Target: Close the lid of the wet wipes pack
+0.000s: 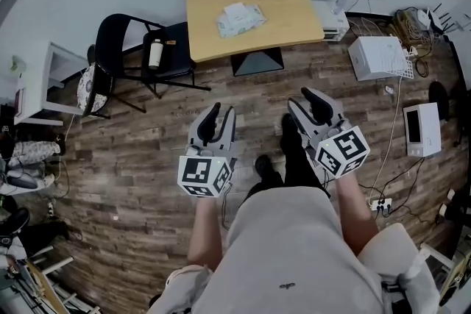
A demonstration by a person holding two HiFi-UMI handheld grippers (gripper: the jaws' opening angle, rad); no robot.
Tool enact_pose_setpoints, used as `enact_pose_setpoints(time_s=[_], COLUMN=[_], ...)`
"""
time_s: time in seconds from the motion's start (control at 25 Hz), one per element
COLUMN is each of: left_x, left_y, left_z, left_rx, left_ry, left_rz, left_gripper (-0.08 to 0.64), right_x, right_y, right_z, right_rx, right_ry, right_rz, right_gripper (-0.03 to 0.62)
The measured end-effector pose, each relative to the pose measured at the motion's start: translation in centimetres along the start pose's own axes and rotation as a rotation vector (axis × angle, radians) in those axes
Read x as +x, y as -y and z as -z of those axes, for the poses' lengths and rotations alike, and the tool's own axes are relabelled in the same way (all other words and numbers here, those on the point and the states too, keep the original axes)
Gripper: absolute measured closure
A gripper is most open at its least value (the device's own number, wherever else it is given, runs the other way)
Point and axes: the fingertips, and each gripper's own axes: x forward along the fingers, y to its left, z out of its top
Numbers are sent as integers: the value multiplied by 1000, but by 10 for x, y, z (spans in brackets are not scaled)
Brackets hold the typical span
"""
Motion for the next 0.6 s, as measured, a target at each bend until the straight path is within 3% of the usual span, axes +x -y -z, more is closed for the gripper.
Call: enact_pose_setpoints(time_s=[0.6], left_x=[88], left_y=[-18], left_z=[-17], left_rx=[1], left_ry=[-28], left_rz=[-17], left_gripper=[456], right_x=[68], right_y=[69], right_z=[-23], right_rx=[4], right_ry=[-14], right_rz=[-64], right_gripper=[436])
